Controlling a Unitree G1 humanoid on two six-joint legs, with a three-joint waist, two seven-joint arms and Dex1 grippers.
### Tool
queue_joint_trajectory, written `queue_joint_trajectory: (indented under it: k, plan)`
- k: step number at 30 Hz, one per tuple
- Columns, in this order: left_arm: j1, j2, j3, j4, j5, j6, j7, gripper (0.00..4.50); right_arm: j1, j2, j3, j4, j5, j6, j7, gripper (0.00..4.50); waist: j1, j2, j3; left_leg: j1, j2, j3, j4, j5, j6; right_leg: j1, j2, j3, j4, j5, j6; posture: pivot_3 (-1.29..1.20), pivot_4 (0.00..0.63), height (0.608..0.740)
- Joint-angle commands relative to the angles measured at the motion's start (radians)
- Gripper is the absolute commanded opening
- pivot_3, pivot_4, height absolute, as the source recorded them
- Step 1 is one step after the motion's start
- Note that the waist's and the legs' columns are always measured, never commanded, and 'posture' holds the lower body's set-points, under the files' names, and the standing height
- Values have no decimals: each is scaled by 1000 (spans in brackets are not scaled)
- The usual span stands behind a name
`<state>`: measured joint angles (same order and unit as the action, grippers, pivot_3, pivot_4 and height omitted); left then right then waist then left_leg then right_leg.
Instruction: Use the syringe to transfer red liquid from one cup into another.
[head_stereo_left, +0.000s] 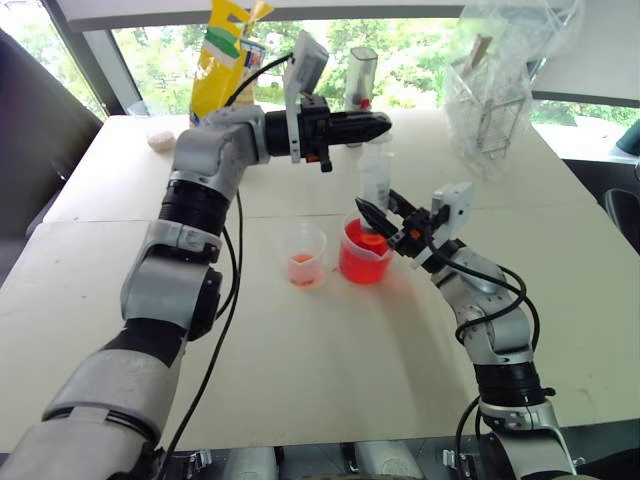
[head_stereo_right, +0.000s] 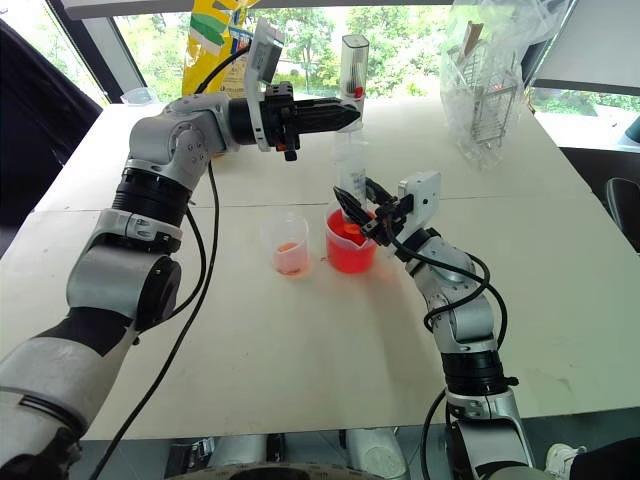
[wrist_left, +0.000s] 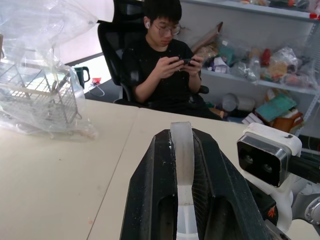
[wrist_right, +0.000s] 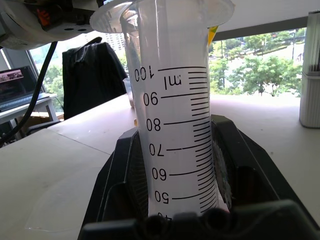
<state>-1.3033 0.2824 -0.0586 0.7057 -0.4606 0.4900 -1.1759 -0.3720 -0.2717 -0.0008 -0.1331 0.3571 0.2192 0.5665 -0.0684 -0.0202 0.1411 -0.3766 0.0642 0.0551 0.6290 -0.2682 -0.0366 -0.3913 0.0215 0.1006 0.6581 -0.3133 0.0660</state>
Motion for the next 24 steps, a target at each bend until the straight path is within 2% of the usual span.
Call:
queue_joint_trajectory:
  k: [1,10,14,16,17,19,24]
  plan:
    - [-114,27,105,-24,-12,-83,57,46,34,-1,74,-14,-18,10,47,1368,0,0,0,0,0,0,0,0,0,0,0,0,0,0,0,0,150,740]
    - [-127,25,110,-12,-17,-86,59,46,34,-2,78,-16,-19,9,48,1368,0,0,0,0,0,0,0,0,0,0,0,0,0,0,0,0,150,740]
    - [-105,25,105,-37,-15,-77,46,1645,27,-1,75,-24,-16,14,43,1368,-3,-1,0,0,0,0,0,0,0,-1,0,0,0,0,0,0,150,740]
    - [-97,22,108,-45,-11,-74,45,2637,21,-1,73,-34,-16,14,43,1368,-2,-1,0,1,0,0,0,0,0,0,1,0,0,0,0,0,150,740]
    - [-92,21,109,-51,-7,-75,46,3278,17,-1,72,-39,-16,15,41,1368,-1,0,0,2,0,-1,-1,0,0,1,1,0,0,0,0,0,150,740]
    - [-73,26,112,-73,-8,-64,45,4175,-1,2,65,-49,-15,13,31,1368,0,0,0,3,0,-1,0,0,0,3,1,0,0,0,0,0,150,740]
    - [-48,46,129,-100,-15,-45,59,4175,-27,7,51,-46,-13,16,17,1368,-1,-1,0,3,0,0,2,0,0,1,1,0,5,0,0,0,150,740]
